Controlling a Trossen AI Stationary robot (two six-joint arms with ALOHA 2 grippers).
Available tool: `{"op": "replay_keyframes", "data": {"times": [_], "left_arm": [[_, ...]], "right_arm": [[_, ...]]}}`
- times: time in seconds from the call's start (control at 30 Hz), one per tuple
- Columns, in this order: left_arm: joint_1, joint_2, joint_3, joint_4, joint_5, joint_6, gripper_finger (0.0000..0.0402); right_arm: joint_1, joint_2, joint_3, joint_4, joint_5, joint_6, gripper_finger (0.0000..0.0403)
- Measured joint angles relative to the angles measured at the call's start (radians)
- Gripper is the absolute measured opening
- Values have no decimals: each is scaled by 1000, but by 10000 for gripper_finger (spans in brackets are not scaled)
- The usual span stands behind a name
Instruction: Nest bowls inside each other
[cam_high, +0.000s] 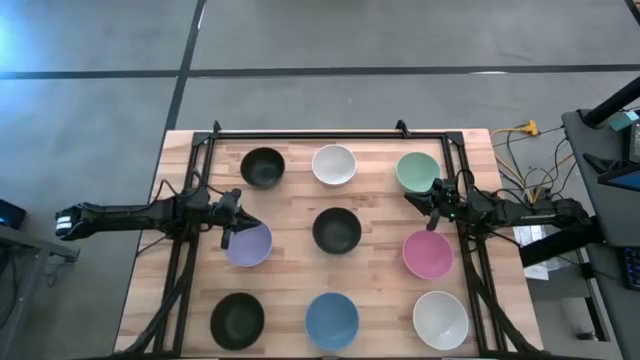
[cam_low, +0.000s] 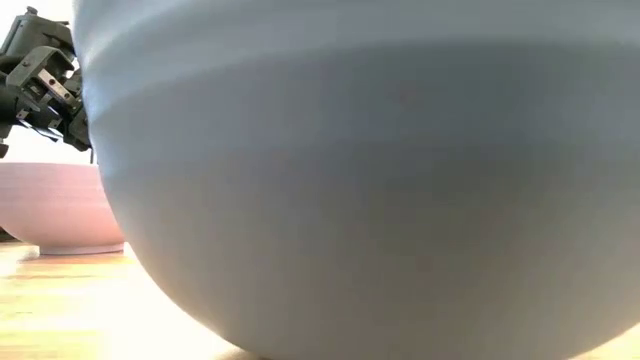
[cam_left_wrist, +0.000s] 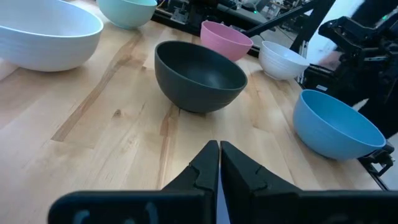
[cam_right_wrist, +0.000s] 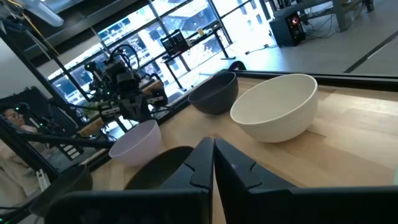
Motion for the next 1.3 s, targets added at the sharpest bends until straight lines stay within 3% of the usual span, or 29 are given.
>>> {"op": "replay_keyframes", "data": {"times": [1.13,1.3], "left_arm": [[0,0,0,0,0,0,0],[0,0,0,0,0,0,0]], "right_arm": [[0,0,-1,6,0,2,9],[0,-1,-1,39,0,97,9]]}}
